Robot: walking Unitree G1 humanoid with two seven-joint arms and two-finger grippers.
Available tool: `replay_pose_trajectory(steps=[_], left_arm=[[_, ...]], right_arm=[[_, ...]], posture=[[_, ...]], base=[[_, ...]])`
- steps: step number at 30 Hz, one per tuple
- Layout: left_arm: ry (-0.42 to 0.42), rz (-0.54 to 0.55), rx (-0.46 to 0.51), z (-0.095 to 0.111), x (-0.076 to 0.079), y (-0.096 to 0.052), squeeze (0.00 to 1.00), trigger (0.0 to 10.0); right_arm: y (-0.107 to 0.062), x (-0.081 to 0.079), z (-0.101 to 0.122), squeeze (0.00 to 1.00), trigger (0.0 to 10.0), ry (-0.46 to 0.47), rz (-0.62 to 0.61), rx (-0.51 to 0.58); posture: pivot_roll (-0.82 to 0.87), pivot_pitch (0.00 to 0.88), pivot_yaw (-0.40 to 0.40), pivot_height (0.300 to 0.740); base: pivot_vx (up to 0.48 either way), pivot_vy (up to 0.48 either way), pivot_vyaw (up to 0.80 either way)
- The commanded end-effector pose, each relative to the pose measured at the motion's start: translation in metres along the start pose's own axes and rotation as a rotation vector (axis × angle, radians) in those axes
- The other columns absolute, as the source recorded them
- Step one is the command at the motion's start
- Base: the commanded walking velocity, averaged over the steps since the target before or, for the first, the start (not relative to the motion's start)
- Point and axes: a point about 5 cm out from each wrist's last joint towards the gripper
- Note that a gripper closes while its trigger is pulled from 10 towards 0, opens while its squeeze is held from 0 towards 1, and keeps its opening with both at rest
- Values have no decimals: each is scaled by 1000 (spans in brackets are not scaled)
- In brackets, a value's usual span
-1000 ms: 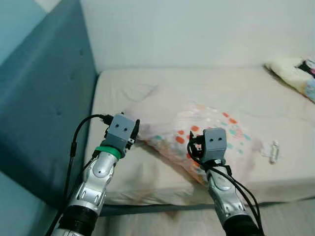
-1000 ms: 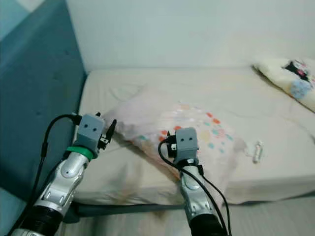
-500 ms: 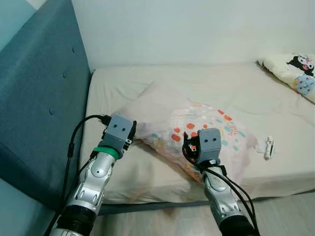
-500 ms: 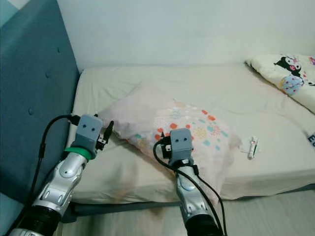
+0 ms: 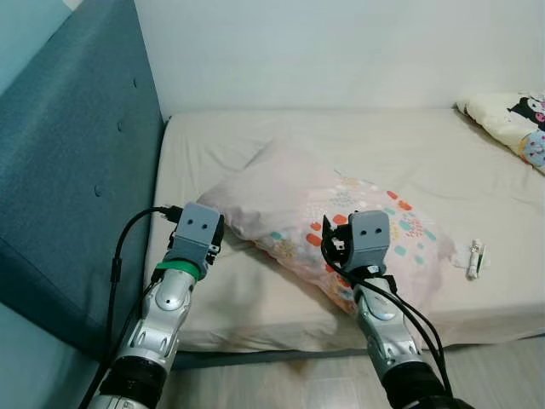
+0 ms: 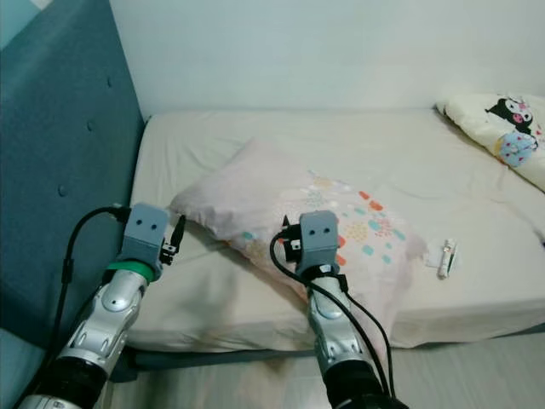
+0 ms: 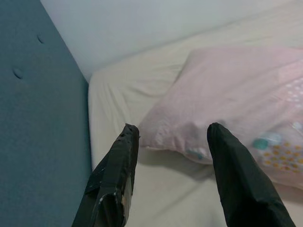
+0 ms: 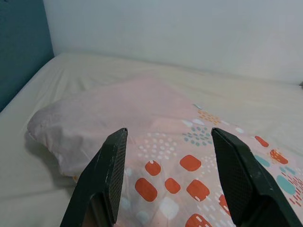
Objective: Clean up the room
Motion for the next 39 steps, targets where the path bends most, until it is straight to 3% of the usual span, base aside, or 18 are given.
replay_pose_trajectory(steps=[1,19,39], left_arm=[[-2,-16,-23,-5,4,-3,0,10000],[-7,-11,-23,-6,4,-5,0,10000],[2,-11,-20,-5,2,-4,0,10000]], right_arm=[[-4,3,-6,0,10000,1,-11,-23],[-5,2,-9,0,10000,6,-26,-34],[-5,0,-10,0,10000,16,-28,-39]], posture=[[18,25,30,740],[25,41,36,705],[29,48,45,625]], base=[[0,0,0],[0,0,0],[0,0,0]])
Point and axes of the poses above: a point about 5 cm out from each wrist's last joint towards the gripper, its own y axis pointing out of the wrist towards the gripper, its own z axis along the axis of the wrist's last joint, x = y × z, and after that the axes turned 6 degrees about y, right-handed
